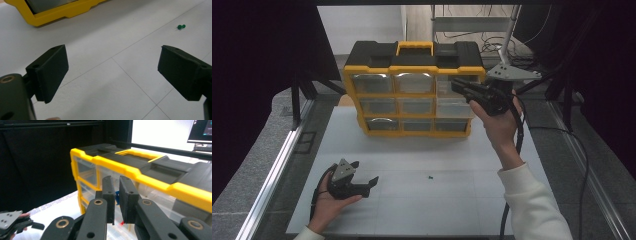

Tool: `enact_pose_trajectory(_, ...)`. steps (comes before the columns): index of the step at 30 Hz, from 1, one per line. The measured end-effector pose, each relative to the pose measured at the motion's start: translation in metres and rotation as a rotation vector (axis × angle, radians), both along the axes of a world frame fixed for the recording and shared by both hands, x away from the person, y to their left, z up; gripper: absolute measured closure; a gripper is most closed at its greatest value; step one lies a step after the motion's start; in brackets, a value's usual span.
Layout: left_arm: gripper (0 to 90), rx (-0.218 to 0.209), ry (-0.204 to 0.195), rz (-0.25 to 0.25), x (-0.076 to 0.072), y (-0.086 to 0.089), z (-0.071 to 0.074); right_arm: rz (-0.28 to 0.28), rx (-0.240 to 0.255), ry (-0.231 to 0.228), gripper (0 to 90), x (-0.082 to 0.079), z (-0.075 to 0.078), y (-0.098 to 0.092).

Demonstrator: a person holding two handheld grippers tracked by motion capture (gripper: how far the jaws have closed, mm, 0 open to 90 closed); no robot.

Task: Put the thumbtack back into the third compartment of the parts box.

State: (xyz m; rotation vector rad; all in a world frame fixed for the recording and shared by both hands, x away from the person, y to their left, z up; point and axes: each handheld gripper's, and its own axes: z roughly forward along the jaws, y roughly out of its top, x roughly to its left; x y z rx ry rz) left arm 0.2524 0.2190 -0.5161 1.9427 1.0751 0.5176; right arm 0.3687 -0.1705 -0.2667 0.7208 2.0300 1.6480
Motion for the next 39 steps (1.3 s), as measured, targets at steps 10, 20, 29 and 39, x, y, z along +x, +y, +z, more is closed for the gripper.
enact_pose_trajectory(10,10.1,0.002,0.001,-0.003,0.001,0.000,0.000,-0.069,-0.035,0.027,82.2,0.024,0.003,-0.001)
enact_pose_trajectory(20,10.1,0.004,0.001,-0.002,0.000,0.001,0.000,-0.151,-0.149,0.018,36.5,0.035,-0.006,0.010)
enact_pose_trajectory(29,10.1,0.007,0.001,-0.005,0.000,0.000,0.000,-0.040,-0.104,0.026,30.7,0.017,-0.005,0.011)
enact_pose_trajectory(39,10.1,0.009,0.002,-0.003,0.000,0.000,0.000,0.085,-0.042,0.029,32.1,-0.005,-0.015,0.011)
